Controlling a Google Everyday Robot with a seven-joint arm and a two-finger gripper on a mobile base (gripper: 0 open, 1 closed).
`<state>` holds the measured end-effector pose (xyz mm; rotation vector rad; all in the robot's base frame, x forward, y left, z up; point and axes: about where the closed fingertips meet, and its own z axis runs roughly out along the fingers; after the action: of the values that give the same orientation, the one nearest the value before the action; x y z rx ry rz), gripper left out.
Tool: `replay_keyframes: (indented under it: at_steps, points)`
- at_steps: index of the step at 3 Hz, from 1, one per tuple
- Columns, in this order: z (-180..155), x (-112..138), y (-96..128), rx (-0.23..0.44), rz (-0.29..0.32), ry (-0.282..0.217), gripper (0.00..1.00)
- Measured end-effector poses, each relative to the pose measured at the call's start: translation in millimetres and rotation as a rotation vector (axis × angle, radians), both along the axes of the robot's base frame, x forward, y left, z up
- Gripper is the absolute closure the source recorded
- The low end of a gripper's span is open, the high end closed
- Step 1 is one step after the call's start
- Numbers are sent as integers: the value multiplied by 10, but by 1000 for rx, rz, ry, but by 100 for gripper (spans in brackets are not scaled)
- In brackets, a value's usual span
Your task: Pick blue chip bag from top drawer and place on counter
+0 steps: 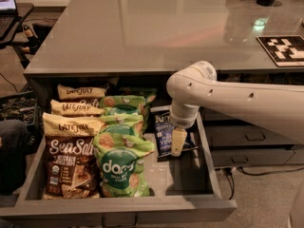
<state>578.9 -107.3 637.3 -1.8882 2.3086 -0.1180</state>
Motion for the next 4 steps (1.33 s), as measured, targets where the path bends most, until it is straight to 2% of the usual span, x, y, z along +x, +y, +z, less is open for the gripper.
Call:
replay_keyframes:
  at_steps: [1,2,4]
  points:
    - [-170,13,49,0,20,26,0]
    - [-177,11,49,-1,20,28,18]
    - [-178,11,49,-1,20,28,64]
